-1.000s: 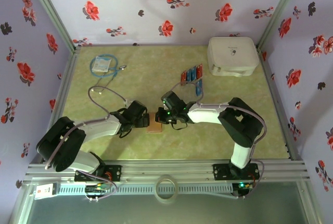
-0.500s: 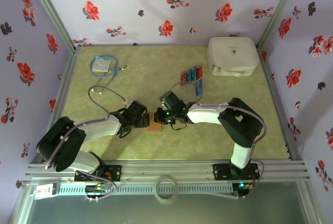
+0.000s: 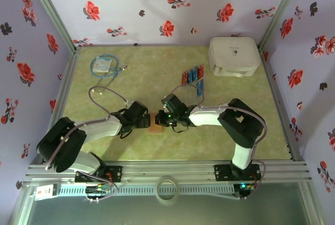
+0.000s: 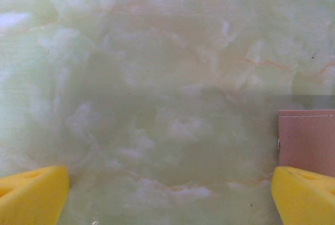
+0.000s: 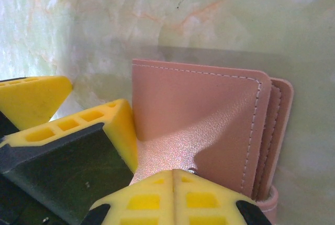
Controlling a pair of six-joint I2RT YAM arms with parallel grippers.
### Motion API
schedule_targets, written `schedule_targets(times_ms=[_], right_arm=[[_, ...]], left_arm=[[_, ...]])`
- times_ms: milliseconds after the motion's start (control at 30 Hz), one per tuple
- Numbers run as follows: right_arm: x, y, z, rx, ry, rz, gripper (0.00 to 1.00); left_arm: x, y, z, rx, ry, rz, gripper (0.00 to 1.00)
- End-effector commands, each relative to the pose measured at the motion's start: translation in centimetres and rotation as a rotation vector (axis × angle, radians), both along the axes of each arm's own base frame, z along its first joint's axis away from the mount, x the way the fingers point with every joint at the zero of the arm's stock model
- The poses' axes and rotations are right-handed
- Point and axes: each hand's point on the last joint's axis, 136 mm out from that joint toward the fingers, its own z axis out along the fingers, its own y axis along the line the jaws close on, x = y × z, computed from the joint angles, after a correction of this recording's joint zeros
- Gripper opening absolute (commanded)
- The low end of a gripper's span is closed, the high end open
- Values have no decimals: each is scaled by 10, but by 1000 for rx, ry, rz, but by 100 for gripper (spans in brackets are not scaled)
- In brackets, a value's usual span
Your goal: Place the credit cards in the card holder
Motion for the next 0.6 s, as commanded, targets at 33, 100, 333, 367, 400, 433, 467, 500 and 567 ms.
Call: schedule_targets(times_ms=[33,100,333,367,400,433,467,500,567], right_arm=[[-14,-19,-41,-105,77,-21,0],[-14,-22,-45,-121,88,-28,0],[-12,-39,-64,-190,149,-69,0],[-13,-43,-66,-199,156,-76,0],[-13,-46,-69,-206,164,-86,0],[-13,-49,-70,-209,170,-94,0],[-12,-52,-71,-207,175,-103,0],[-11,-53,-71,-198,175,-107,0],[-11,-51,-68,-176,176,-107,0]], left_arm=[[-10,2,-14,23,47,-18,100],[-10,2,-14,23,46,-19,100],[-10,2,-12,20,41,-18,100],[-10,1,-11,19,41,-18,100],[-10,1,-11,18,41,-18,100],[-10,1,-10,17,38,-18,100],[-10,1,-9,15,36,-18,100],[-9,0,-7,13,34,-20,100],[-6,-1,1,15,20,-27,100]])
